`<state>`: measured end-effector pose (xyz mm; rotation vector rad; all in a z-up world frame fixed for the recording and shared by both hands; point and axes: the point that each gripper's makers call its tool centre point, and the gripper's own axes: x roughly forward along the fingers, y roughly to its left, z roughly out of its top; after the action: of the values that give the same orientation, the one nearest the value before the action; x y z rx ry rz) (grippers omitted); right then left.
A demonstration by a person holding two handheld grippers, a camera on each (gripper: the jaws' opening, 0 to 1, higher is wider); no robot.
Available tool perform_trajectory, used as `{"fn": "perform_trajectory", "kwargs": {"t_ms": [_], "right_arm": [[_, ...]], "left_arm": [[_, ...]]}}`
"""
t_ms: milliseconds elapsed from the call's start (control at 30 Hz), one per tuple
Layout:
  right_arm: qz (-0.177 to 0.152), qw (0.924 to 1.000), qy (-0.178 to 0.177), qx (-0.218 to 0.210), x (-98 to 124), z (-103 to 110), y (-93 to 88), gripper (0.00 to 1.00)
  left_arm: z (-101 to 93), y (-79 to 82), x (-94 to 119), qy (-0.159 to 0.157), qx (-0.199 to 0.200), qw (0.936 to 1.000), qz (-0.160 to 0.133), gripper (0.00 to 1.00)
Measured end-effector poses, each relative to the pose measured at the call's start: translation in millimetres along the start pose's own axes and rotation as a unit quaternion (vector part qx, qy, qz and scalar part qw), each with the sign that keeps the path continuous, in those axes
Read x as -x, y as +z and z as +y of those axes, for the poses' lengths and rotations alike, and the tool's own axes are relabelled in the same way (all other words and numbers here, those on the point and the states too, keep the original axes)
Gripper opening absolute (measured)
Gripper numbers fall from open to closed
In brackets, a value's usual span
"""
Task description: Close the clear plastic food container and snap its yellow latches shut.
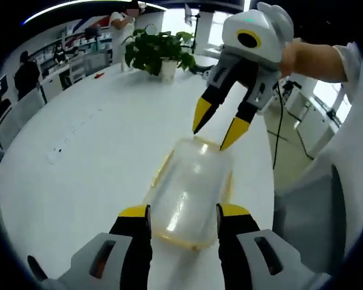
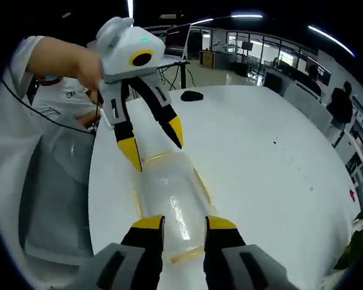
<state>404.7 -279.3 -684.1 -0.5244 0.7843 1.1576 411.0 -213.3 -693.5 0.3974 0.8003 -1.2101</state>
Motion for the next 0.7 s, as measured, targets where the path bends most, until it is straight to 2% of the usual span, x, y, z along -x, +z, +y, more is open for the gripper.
{"fn": "perform_trajectory", "kwargs": {"t_ms": [367,700], "right_arm": [[-0.001,0.9997,0.016,0.018,-15.2,4.1,11.5,0.21],[0.003,0.9987,0.030,0.041,-26.6,5.7,16.6,0.21]], "left_arm": [[-16.8,8.1,-15.6,-0.022,-0.045,0.9987,0.000,0.34],[-18.8,12.4,-24.6,-0.029,-0.072,0.9970,-0.001,0.30]]}}
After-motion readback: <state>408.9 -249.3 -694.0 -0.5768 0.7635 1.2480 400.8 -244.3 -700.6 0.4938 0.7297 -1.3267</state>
